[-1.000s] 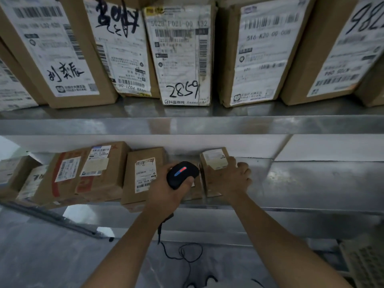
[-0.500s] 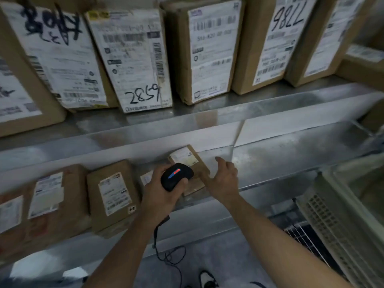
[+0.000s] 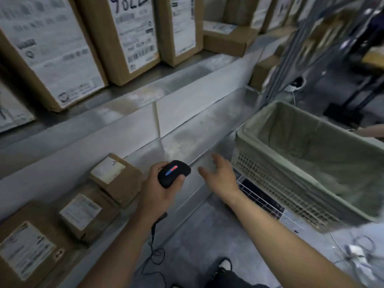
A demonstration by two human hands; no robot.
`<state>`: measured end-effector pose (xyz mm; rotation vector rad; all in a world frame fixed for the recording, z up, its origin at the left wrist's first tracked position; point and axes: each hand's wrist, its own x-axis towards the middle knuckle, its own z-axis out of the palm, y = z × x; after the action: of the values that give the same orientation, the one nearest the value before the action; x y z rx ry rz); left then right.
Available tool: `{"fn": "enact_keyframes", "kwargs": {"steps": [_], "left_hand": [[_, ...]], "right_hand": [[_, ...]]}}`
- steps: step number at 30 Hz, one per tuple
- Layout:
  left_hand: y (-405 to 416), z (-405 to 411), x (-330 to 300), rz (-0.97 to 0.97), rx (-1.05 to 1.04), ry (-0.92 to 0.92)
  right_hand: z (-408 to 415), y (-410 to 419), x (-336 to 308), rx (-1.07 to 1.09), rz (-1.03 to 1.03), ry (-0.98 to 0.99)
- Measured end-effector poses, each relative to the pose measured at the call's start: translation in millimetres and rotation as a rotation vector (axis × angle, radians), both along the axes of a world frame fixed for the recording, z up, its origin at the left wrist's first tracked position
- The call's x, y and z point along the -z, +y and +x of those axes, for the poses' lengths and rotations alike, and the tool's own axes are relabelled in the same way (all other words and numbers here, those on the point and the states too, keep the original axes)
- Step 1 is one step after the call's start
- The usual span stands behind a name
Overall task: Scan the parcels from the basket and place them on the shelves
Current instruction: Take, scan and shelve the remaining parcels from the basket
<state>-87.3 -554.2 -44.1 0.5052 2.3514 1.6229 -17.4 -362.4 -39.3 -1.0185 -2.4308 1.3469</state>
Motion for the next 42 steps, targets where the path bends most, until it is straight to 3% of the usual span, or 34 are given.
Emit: {"fn": "enact_keyframes", "kwargs": {"steps": [12,21,42], "left_hand": [[164.3,34.2,-19.2,-0.106,0.247,0.02],[260.1,59.8,-23.7,-0.109,0.37,0.014],[420.9,28.1,-23.7,-0.137,0.578,0.032]], "right_hand": [[115.9,136.1,1.7,0.397,-0.114,0.035],[172.5,210.1,5.1,0.51,-0.183,0.072],[173.4,329.3,16.1,0.643,-0.217,0.064]]}}
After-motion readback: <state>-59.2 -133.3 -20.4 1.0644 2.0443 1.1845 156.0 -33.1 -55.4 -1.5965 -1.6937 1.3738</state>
